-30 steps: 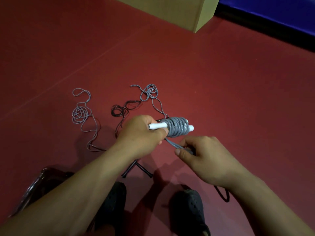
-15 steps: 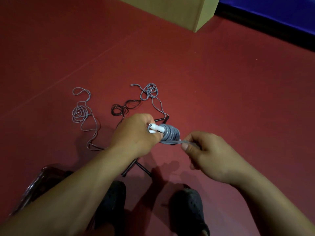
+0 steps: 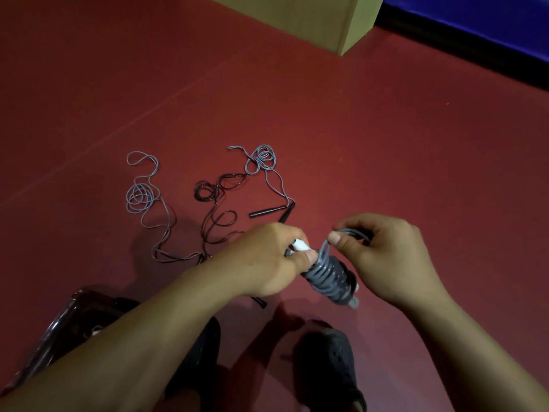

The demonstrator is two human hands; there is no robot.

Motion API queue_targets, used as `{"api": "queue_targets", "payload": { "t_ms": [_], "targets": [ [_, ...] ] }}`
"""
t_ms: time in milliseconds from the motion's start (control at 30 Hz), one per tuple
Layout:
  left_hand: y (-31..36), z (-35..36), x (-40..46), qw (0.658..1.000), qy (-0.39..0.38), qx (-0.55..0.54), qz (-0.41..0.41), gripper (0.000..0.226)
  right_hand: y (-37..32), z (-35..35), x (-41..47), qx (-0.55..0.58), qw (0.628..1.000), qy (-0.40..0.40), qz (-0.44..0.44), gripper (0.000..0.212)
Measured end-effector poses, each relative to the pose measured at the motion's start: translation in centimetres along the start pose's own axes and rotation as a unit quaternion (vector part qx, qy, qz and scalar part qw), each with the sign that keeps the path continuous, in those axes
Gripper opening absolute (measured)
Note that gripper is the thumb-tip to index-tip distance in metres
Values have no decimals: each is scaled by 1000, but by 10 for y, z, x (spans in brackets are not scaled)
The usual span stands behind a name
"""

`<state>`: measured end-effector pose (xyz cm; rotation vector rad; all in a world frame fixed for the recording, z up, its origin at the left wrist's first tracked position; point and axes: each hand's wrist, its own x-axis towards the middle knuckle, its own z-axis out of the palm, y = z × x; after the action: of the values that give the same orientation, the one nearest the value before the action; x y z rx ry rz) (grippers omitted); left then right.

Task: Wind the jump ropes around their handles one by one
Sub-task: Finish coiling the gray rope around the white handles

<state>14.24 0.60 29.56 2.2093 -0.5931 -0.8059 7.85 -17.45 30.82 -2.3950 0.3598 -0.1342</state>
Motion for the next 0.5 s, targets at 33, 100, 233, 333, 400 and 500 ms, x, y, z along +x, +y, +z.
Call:
{"api": "queue_targets", "payload": {
  "t_ms": [33, 100, 233, 333, 400, 500],
  "targets": [
    [2, -1, -1, 1000, -8, -14, 3, 21, 1, -1, 2, 21, 1000, 0, 17, 6],
    [6, -6, -3, 998, -29, -47, 6, 20, 3, -6, 4, 73, 996, -14, 47, 9],
    [13, -17, -8, 986, -78, -150, 7, 21, 4, -16, 6, 184, 978, -78, 57, 7],
    [16, -22, -10, 960, -106, -260, 20, 21, 5, -22, 6, 230, 968, -97, 30, 15],
    [17, -24, -11, 940, -115, -320, 28, 13, 4, -23, 6, 259, 960, -100, 28, 17],
    [17, -23, -12, 908, -130, -397, 33, 12, 0, -24, 7, 313, 943, -113, 28, 21]
  ]
}}
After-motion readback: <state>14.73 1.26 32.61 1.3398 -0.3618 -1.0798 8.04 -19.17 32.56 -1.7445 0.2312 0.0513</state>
